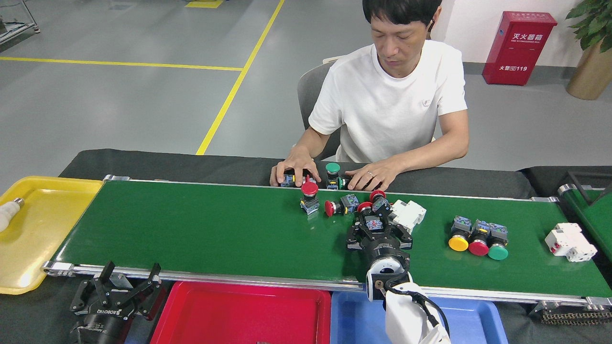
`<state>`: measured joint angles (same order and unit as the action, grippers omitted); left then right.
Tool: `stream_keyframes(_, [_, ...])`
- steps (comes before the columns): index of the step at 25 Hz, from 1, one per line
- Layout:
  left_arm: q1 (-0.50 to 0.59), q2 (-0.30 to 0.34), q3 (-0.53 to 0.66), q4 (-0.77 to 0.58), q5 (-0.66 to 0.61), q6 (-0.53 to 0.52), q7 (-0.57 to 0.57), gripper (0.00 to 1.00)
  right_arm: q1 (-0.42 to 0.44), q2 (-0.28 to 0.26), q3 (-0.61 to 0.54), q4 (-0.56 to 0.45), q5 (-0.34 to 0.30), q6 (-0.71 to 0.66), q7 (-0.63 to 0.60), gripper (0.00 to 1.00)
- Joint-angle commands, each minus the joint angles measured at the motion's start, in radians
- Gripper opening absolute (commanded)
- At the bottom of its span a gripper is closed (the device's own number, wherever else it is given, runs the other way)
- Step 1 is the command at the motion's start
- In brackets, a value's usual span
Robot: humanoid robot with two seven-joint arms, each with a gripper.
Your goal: Pick switch part from conveyor to tray
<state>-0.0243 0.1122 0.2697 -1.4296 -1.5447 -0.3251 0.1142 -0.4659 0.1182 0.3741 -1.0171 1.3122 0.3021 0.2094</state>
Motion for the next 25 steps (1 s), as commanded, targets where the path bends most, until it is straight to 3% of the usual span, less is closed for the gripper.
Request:
stream_keyframes(1, [-0.04,0.01,0.0,0.0,0.0,-0.002,-0.002,1.0,-0.011,-0.006,-0.003,-0.037,-0.01,-0.029,0.013,0.28])
stream_keyframes(7, [-0.135,0.061,-0.003,0.11,0.003,-0.009,-0.007,1.0,0.122,-0.046,-0.003,-0.377,-0.028,-0.198,0.151,0.3])
stream_keyframes(11, [-0.177,0.076,-0.001,0.161,0.006,-0.143,-0.01,1.0,0.289,-0.084,-0.003,-0.623,-0.094,-0.452,0.194,0.32])
stream_keyframes(15, [-0.226,0.055,-0.069,0.182,0.006,-0.215,-0.08,1.0,0.42,-0.106,-0.003,-0.69,-0.099,-0.718,0.226,0.37])
stream_keyframes(16, [-0.241,0.047,-0.106,0.192,0.008,-0.21,-0.093,1.0,0.443,-0.106,-0.001,-0.693,-0.097,-0.758,0.226,0.41])
stream_keyframes(17, [-0.263,0.04,-0.138,0.21,0.008,-0.209,-0.094,1.0,0.451,-0.104,-0.001,-0.692,-0.087,-0.758,0.225,0.55])
stream_keyframes(19, [-0.296,0.014,-0.178,0.241,0.005,-0.209,-0.096,1.0,0.451,-0.066,0.0,-0.692,-0.077,-0.721,0.228,1.0])
stream_keyframes(25, [-0.419,-0.045,-0.348,0.388,0.0,-0.106,-0.097,1.0,0.42,-0.043,0.0,-0.695,-0.079,-0.722,0.235,0.99])
